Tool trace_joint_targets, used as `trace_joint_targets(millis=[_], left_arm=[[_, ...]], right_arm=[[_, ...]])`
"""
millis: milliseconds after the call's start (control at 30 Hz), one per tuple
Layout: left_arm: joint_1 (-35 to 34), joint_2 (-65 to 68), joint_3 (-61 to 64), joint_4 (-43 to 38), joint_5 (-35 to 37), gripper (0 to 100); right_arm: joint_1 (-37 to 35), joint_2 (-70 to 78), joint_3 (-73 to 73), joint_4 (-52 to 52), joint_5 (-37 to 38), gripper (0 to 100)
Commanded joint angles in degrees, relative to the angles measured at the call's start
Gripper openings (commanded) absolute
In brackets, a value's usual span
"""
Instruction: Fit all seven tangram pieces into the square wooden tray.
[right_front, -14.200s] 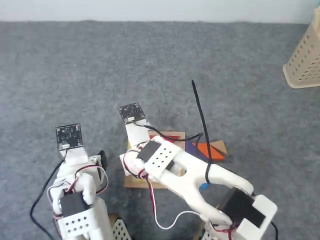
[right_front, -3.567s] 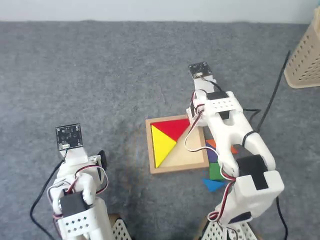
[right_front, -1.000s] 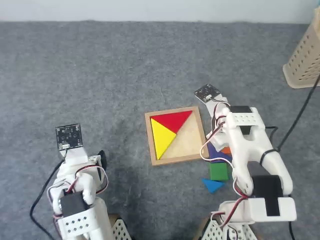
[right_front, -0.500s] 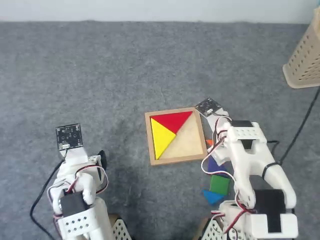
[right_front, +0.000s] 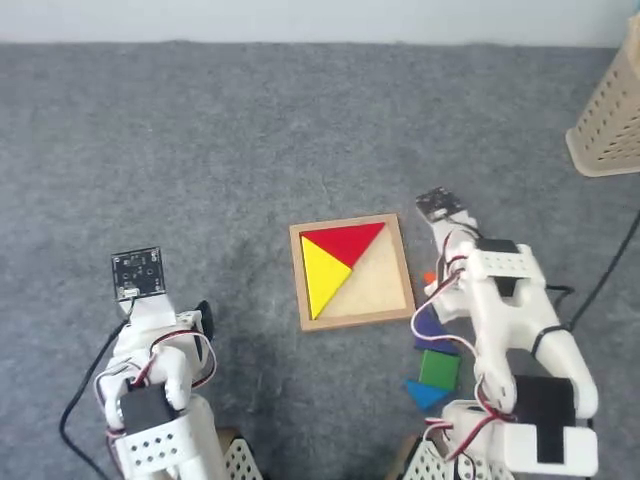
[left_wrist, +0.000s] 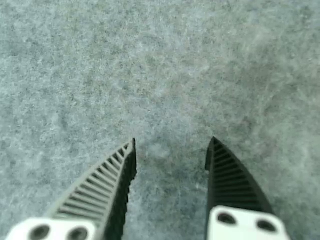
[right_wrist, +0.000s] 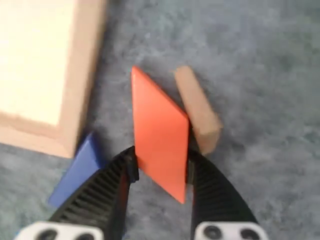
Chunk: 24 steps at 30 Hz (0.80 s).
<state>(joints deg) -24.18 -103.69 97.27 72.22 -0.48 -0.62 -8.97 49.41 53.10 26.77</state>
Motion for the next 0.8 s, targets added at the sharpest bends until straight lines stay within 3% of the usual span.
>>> trace_joint_targets(millis=[0,200,433,533,767], left_arm=[[0.18,-0.79,-0.75,0.26,-0.26,22],[0.18,-0.79,-0.75,0.26,-0.26,22],[0.18,-0.79,-0.75,0.26,-0.26,22],[0.18,-0.79,-0.75,0.26,-0.26,22],[0.18,-0.79,-0.75,0.26,-0.26,22]], right_arm=[[2.95,0.75,-5.10,2.77,-3.96,7.6],[0.13,0.66,-16.62,11.21,-10.55,7.6],[-12.97,1.19,-29.45,18.24,-19.78,7.6],[-17.63,1.45,-29.63,17.63,-21.10,7.6],[-21.58,1.45,-26.11,9.71,-31.91,7.6]])
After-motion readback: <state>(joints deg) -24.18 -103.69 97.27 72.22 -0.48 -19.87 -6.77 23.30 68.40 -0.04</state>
